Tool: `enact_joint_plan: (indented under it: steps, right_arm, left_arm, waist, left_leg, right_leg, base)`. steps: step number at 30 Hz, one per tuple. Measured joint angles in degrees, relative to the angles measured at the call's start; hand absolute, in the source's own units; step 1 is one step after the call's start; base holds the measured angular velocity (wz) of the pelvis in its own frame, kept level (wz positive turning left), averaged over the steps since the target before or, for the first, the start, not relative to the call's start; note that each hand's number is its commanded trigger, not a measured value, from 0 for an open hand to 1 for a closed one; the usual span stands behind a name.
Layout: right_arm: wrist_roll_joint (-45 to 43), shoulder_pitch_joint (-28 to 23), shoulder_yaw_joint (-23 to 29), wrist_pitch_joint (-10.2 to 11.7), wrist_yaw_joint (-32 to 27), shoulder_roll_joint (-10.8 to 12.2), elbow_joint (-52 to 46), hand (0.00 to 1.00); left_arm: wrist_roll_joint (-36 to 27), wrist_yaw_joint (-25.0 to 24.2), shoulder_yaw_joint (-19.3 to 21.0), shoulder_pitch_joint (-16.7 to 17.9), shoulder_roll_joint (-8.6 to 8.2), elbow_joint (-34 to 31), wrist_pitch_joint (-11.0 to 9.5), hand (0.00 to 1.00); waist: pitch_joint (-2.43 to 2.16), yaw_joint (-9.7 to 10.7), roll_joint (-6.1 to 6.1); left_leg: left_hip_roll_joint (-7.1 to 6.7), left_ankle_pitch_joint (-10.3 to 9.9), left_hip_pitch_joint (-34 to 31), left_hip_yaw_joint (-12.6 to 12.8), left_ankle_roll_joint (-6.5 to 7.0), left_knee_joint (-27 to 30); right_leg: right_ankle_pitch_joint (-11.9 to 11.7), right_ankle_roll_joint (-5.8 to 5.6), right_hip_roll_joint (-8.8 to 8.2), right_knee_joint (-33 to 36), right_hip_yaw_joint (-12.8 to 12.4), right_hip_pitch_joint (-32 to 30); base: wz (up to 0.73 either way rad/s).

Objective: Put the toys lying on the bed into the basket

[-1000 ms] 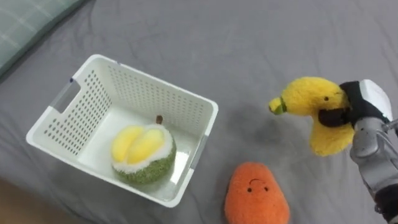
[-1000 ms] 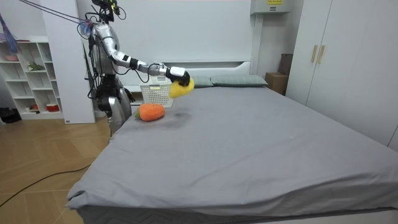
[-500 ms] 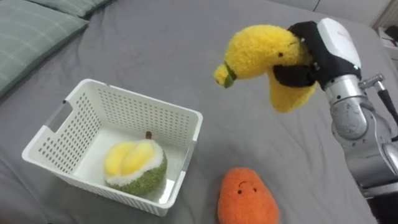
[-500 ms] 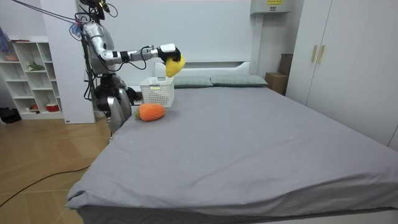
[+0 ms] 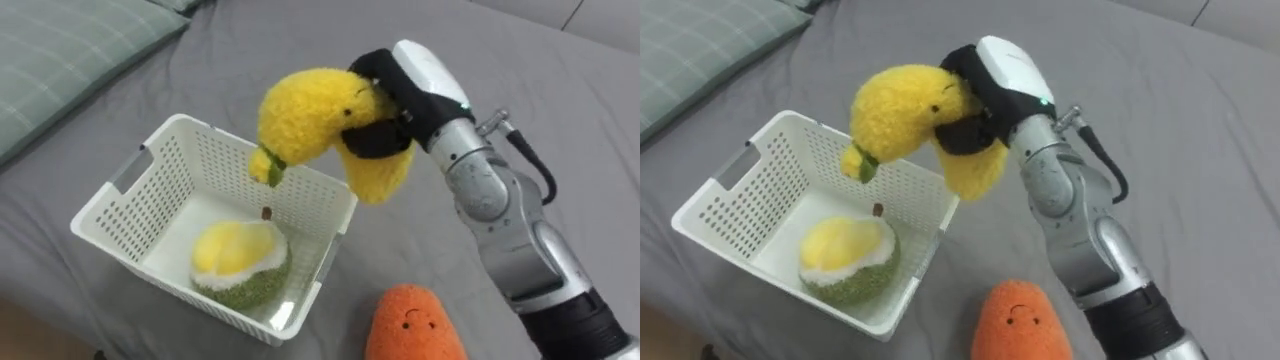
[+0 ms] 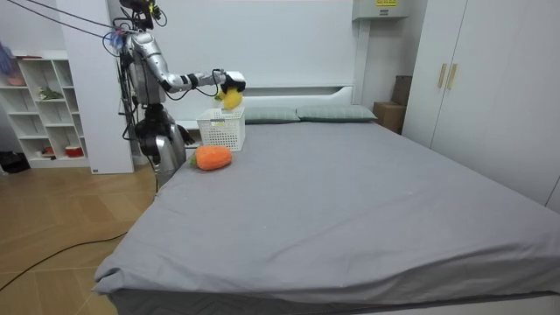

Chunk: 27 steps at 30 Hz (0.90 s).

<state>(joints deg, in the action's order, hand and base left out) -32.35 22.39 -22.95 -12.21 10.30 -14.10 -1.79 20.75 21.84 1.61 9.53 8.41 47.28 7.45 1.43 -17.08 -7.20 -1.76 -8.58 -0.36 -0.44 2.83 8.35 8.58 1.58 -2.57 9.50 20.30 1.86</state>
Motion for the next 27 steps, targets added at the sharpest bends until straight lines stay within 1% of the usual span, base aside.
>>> enact_joint_plan:
  steps: [1,2,3,6,9,10,14,19,27]
  right_arm:
    - [0.0,0.0,-0.5,0.0,0.5,0.3,0.5,0.42]
    - [0.0,0.0,-1.1,-0.1,1.1,1.2,1.8,0.00]
    - [0.0,0.0,-1.3,-0.1,1.6,2.1,3.1,0.00]
    - [0.0,0.0,-1.3,-0.4,2.7,3.4,5.1,0.00]
    - [0.0,0.0,-1.6,-0.4,2.9,3.9,5.3,0.00]
    - [0.0,0.0,-1.6,-0.3,2.9,4.2,5.5,0.00]
    - [0.0,0.0,-2.9,-0.4,3.3,4.9,6.6,0.00]
    - [0.1,0.0,-2.9,-0.4,3.4,4.9,8.5,0.00]
    - [0.1,0.0,-2.8,-0.3,-0.5,4.8,9.7,0.00]
  left_arm:
    - [0.2,-0.1,0.0,-0.2,-0.05,0.0,0.1,0.00]
    - [0.2,-0.1,0.0,-0.5,-0.09,0.0,0.1,0.00]
    - [0.2,-0.1,0.0,-0.7,-0.11,0.0,0.1,0.00]
    - [0.2,-0.1,0.0,-1.0,-0.15,0.1,0.1,0.00]
    - [0.2,-0.1,0.0,-1.0,-0.31,-0.1,0.7,0.00]
    - [0.2,-0.1,0.0,-1.0,-0.39,0.0,0.9,0.00]
    - [0.2,-0.1,0.2,-1.4,-1.36,0.0,1.4,0.00]
    - [0.1,-0.1,0.2,-1.5,-1.46,0.0,1.4,0.00]
    - [0.2,0.0,0.3,-1.5,-1.86,-0.1,1.4,0.00]
  waist:
    - [0.02,-0.5,-0.08]
    - [0.02,-1.2,-0.19]
    - [0.04,-2.2,-0.28]
    - [0.01,-3.6,-0.36]
    - [0.00,-4.0,-0.36]
    - [0.12,-4.0,-0.17]
    - [0.21,-4.1,0.06]
    - [0.17,-3.9,0.10]
    - [0.11,-3.7,0.20]
  left_leg:
    - [-0.02,0.0,0.0,0.0,0.00,0.0]
    - [-0.08,0.0,0.0,-0.2,0.01,0.0]
    - [-0.13,0.0,-0.1,-0.3,0.01,0.0]
    - [-0.27,0.0,-0.3,-0.7,0.09,0.2]
    - [-0.47,0.1,-0.6,-1.3,0.16,0.4]
    - [-0.51,0.1,-0.6,-1.3,0.16,0.4]
    - [-0.68,0.1,-1.0,-1.6,0.17,0.7]
    - [-0.80,0.1,-1.1,-1.8,0.20,0.8]
    - [-0.84,0.1,-1.1,-1.8,0.21,0.9]
  right_leg:
    - [0.0,0.00,-0.04,0.0,0.3,0.0]
    - [0.0,-0.01,-0.10,0.0,0.5,0.0]
    - [0.0,-0.01,-0.16,0.0,0.6,-0.1]
    - [0.0,-0.02,-0.32,-0.1,1.4,0.0]
    - [0.0,-0.03,-0.42,-0.4,2.1,0.1]
    - [0.0,-0.04,-0.42,-0.6,2.1,0.2]
    - [0.0,-0.18,-0.49,-0.8,2.3,0.2]
    - [0.1,-0.28,-0.56,-0.8,2.4,0.2]
    - [0.1,-0.31,-0.62,-0.8,2.5,0.4]
  base:
    - [0.09]
    - [0.05]
    - [0.05]
    - [0.08]
    - [0.10]
    - [0.00]
    - [0.02]
    - [0.01]
    - [0.00]
